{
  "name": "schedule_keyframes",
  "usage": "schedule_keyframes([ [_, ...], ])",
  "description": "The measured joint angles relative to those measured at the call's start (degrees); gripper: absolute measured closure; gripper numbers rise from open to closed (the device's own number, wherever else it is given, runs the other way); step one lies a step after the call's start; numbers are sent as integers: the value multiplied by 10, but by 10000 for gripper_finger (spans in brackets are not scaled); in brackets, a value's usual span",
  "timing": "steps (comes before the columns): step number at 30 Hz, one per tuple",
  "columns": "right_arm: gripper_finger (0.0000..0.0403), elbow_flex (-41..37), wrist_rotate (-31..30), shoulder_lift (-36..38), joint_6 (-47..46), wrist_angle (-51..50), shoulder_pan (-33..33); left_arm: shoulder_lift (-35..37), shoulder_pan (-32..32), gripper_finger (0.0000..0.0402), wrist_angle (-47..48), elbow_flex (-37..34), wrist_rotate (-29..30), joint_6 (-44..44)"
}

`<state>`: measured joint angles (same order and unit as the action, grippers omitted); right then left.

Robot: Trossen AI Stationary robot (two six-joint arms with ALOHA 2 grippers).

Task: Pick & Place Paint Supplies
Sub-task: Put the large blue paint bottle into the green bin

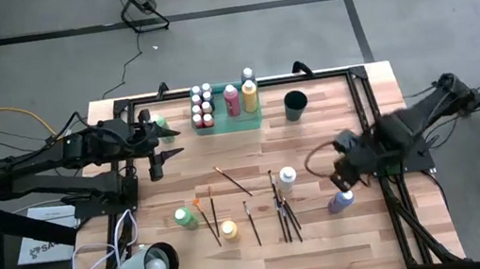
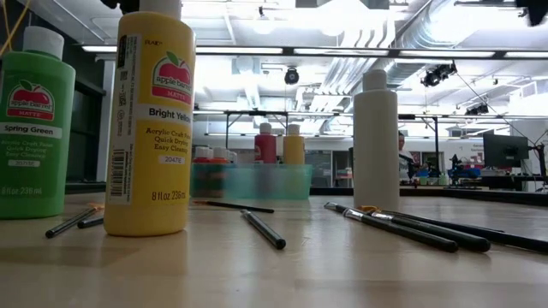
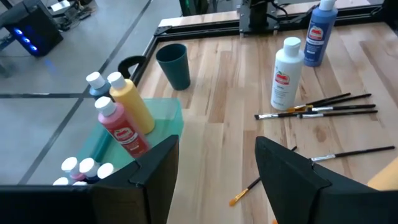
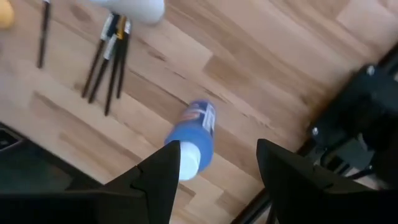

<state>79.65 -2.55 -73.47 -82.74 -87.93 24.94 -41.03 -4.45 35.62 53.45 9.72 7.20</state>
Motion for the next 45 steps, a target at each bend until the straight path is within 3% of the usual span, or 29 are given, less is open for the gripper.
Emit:
schedule_keyframes([
  [3,198,-20,-27,0,-72,8,62,-1,0,195,0,0,-2,-3],
  [9,198,-54,-173,0,-226,18,197,-1,0,195,0,0,-2,-5],
  [12,198,-83,-202,0,-299,35,260,-1,0,195,0,0,-2,-5],
  [19,198,-158,-260,-14,-298,134,351,-1,0,195,8,0,-19,1],
  [30,198,-167,-275,-87,-286,124,394,-1,0,195,8,0,-28,5],
  [45,198,-167,-360,-90,-314,99,387,-1,0,195,7,0,-27,1],
])
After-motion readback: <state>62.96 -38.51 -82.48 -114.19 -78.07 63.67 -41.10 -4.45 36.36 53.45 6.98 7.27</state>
